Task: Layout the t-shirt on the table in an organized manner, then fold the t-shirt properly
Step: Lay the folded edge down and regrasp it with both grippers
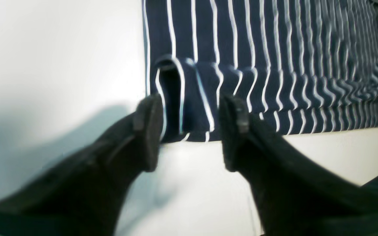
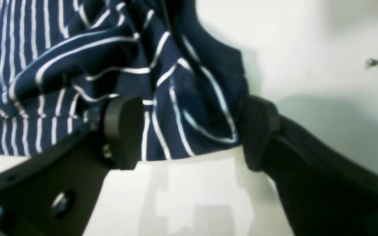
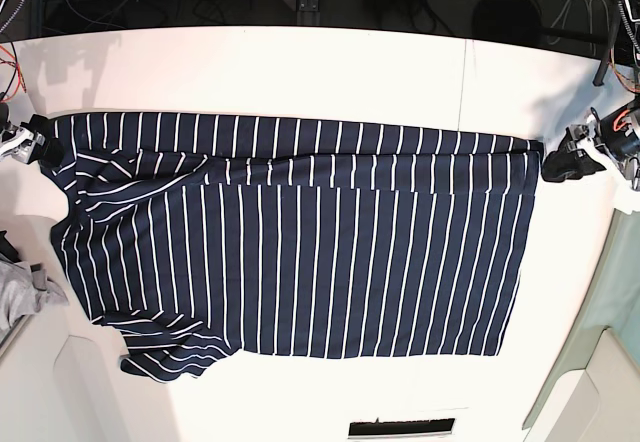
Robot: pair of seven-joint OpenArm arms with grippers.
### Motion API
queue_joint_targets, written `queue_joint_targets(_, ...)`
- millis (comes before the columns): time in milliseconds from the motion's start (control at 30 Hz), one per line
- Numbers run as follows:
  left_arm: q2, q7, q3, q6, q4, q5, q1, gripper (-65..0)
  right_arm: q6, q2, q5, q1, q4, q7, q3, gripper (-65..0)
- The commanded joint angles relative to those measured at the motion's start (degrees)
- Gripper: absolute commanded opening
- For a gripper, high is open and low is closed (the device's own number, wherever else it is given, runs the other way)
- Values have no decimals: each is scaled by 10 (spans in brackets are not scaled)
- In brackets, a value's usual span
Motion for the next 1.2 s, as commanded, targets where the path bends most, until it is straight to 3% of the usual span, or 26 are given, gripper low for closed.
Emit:
queue_joint_targets(0,-10,-15,-4,-5,8,-9,-6,-289,-5,13,4,9,-5,17,4,-201)
queue_joint_targets(167,-5,-42,-4,-1,8,22,-6,-284,-4,9,9,12,-73,56,4,-201)
queue_joint_targets(333,-5,-42,-4,-1,8,27,-6,-284,-2,-7,13,12,-85,58,3,-201)
queue_joint_targets(567,-5,-46,-4,12,8,34,-6,-284,-2,-48,22,12,-85,58,3,-201)
queue_joint_targets(733,-3,-87,-4,29,8,73,-7,-284,5,-72,25,12,-85,58,3,-201)
queue_joint_targets(800,2,-92,-4,44,7,90,-7,-284,5,-74,25,12,-85,58,3,-201)
queue_joint_targets(1167,53,-96,-4,45,-95,81,-58,-284,5,-74,18,12,-85,55,3,-201)
